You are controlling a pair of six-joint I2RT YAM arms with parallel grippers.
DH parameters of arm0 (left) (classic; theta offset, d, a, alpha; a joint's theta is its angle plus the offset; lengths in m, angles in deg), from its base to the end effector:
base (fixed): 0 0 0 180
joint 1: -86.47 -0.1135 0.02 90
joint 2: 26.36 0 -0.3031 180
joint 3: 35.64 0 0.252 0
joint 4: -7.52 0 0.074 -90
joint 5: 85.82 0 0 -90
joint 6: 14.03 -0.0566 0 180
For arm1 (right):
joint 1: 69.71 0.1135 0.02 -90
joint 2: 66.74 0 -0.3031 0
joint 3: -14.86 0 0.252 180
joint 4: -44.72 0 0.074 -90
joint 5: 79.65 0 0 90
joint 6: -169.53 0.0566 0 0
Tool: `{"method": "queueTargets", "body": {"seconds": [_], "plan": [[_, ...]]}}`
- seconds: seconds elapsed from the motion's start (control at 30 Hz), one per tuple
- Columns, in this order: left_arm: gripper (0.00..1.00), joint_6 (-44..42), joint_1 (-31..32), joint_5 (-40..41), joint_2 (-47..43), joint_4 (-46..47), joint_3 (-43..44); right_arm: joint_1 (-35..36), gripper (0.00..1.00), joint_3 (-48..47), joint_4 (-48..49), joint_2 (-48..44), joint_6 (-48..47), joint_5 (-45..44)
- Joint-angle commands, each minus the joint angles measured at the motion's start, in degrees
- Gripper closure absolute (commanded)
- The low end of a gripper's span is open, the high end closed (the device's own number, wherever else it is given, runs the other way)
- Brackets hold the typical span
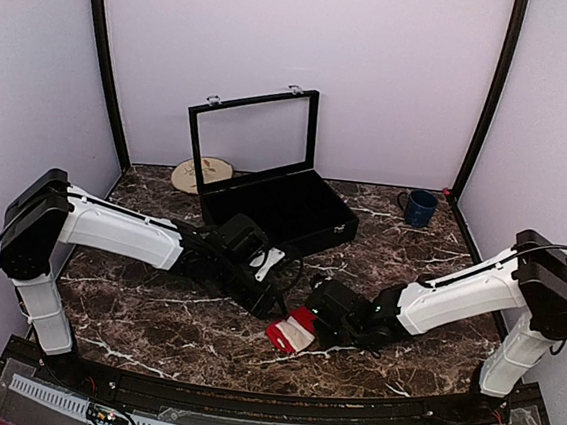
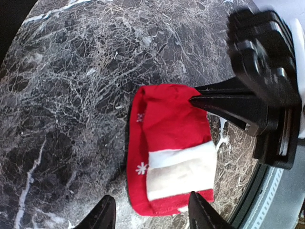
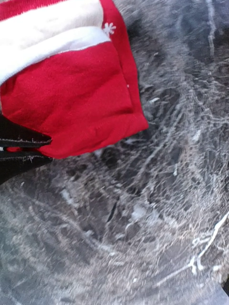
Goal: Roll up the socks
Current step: Roll the sock at the center of the board.
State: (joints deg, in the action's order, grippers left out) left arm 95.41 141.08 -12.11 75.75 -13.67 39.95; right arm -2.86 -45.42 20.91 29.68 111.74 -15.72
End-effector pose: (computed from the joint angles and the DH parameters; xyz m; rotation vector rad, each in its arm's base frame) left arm 0.2161 -0.3316 0.2024 0.9132 2.4099 -0.8933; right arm 0.1486 0.2844 0.1580 -0.5868 2.3954 0.1328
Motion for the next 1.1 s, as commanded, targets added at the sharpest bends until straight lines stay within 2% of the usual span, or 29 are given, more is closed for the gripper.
{"method": "queueTargets", "body": {"seconds": [0.0,0.23,0.5,0.7,1.07], "plan": [[0.45,4.52,-1.55,-3.08,-1.73,-0.96,1.46,3.92,1.00,-0.47,-3.49,1.09,-2.67,-11.02],[0.45,8.28,-4.12,-9.49,-1.54,-0.57,4.41,9.97,1.00,-0.90,-4.19,2.70,-5.40,-19.03],[0.51,10.70,-5.48,-18.27,2.34,-0.94,8.77,17.29,1.00,-5.62,-11.52,9.28,-3.46,-28.38],[0.57,8.34,-5.57,-23.44,5.83,-3.05,11.88,20.56,1.00,-9.97,-17.86,14.18,-1.50,-33.16],[0.66,3.01,-5.74,-27.67,8.99,-10.22,15.42,22.84,1.00,-14.02,-21.64,20.76,-4.98,-38.21]]}}
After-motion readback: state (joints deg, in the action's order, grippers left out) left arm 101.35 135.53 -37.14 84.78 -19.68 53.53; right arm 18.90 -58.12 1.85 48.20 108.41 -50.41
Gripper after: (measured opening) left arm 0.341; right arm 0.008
